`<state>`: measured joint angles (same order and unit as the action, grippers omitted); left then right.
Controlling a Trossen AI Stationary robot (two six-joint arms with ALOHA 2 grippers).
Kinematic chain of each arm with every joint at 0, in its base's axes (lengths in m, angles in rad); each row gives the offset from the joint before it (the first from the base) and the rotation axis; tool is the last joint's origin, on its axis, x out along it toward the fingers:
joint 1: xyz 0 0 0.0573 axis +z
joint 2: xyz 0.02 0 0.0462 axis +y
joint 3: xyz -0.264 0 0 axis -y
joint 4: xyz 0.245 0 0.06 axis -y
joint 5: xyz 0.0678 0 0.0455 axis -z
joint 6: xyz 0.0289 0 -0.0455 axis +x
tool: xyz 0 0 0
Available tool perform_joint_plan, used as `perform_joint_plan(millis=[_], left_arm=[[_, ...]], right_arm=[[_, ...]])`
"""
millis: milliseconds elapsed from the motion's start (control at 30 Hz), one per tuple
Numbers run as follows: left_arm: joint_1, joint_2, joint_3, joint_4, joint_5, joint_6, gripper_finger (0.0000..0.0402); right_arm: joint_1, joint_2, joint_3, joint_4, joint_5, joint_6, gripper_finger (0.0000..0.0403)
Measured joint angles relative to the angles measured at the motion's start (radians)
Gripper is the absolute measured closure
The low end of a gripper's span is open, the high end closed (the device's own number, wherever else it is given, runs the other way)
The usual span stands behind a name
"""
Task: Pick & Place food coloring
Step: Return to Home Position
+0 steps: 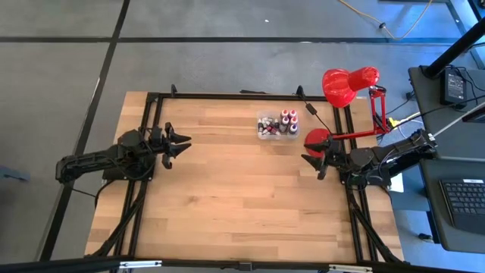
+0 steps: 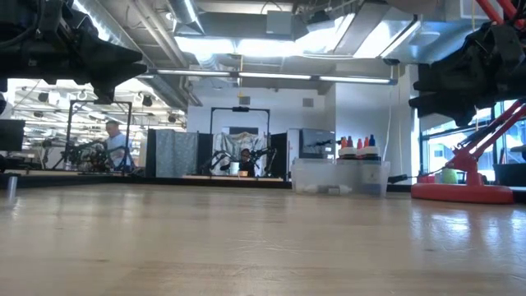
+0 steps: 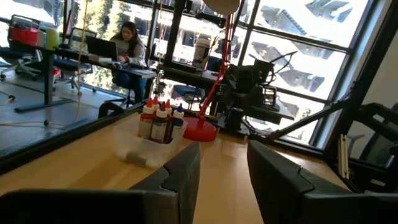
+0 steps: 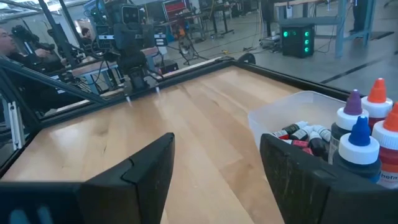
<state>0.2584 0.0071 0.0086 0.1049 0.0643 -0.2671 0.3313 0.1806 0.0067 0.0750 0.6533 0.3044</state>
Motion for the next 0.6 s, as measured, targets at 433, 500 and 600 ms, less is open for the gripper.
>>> perform_joint_plan(millis=[433,500,600], left_arm=[[0.0,0.0,0.0,0.0,0.0,0.0,0.0274],[0.0,0.0,0.0,0.0,0.0,0.0,0.0274],[0.0,0.0,0.0,0.0,0.0,0.0,0.0275]], right_arm=[[0.0,-0.024,0.0,0.0,-0.062,-0.03,0.0164],[0.0,-0.056,0.0,0.0,-0.074,-0.075,0.0164],[0.0,-0.105,0.0,0.0,-0.083,-0.127,0.0164]])
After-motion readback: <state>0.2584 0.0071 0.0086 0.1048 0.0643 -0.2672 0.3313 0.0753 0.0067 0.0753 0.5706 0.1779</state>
